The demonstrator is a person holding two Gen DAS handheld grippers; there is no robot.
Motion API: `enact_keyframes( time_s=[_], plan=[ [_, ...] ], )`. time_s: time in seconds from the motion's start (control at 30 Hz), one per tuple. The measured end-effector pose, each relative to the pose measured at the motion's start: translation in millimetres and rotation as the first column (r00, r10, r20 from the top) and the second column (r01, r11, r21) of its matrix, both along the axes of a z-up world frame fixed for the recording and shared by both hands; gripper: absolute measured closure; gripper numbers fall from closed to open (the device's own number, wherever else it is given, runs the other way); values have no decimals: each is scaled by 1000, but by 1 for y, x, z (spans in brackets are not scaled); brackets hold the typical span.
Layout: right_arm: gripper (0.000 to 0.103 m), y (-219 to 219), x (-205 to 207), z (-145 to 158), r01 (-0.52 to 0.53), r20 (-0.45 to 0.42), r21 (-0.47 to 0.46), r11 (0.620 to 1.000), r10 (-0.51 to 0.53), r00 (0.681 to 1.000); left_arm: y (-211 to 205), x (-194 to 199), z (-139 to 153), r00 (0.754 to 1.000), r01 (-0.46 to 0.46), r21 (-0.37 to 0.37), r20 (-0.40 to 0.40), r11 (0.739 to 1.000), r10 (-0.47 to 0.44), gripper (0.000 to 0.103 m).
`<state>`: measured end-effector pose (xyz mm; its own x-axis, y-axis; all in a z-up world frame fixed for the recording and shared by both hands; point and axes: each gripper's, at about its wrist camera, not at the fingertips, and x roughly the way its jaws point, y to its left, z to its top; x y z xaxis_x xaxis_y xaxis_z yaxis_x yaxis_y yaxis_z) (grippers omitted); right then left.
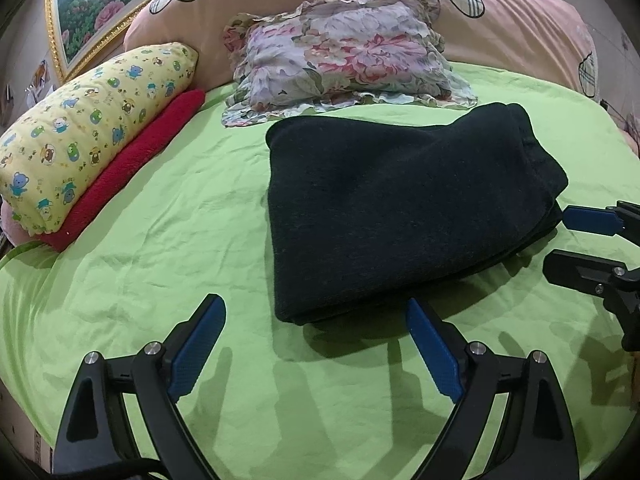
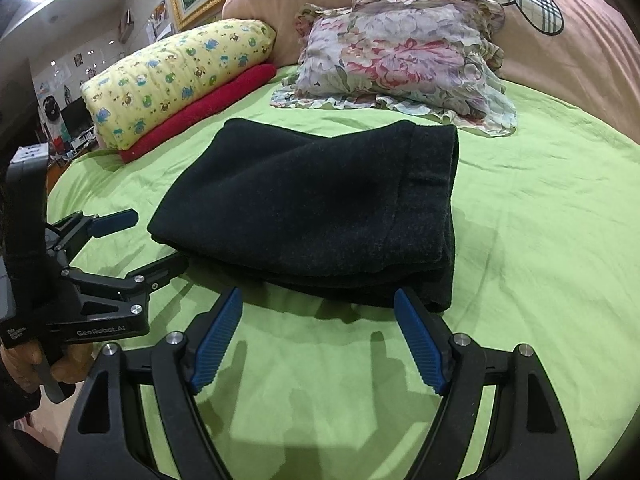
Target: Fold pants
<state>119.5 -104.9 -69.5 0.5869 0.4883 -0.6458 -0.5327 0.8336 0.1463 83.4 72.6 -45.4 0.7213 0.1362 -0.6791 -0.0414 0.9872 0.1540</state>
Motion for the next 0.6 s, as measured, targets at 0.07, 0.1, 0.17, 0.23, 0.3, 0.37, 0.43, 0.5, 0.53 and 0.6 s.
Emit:
enact_keyframes(
  time_s=[0.07,0.1,0.17,0.23,0.3,0.37,0.43,0.5,0.53,0.6],
  plan=[
    [24,0,2,-1,5,-6,-1,1000,-5,1000,0,3,0,1000,2,-4,-6,1000,-2,11],
    [24,1,4,-1,5,-8,-1,1000,-5,1000,0,3,0,1000,5,-8,-6,1000,-5,11],
    [24,2,5,-1,7,-8,-2,1000,-7,1000,0,4,1,1000,6,-12,-3,1000,-6,11],
    [24,2,7,-2,5,-11,-2,1000,-5,1000,1,6,1,1000,3,-14,-3,1000,-3,11],
    [24,3,7,-2,10,-12,-8,1000,-10,1000,2,7,1,1000,4,-21,-5,1000,-4,11],
    [24,2,8,-2,11,-14,-6,1000,-11,1000,3,9,0,1000,3,-26,-9,1000,-3,11],
    [24,2,9,-2,13,-14,-4,1000,-13,1000,4,9,0,1000,3,-31,-12,1000,-3,11],
    [24,1,10,-2,16,-14,-1,1000,-16,1000,4,11,0,1000,2,-36,-14,999,-2,11],
    [24,0,11,-2,17,-16,1,1000,-17,1000,4,11,0,1000,2,-37,-14,999,-2,11],
    [24,0,12,-2,17,-19,2,1000,-17,1000,4,12,0,1000,1,-36,-17,999,-2,11]
  ],
)
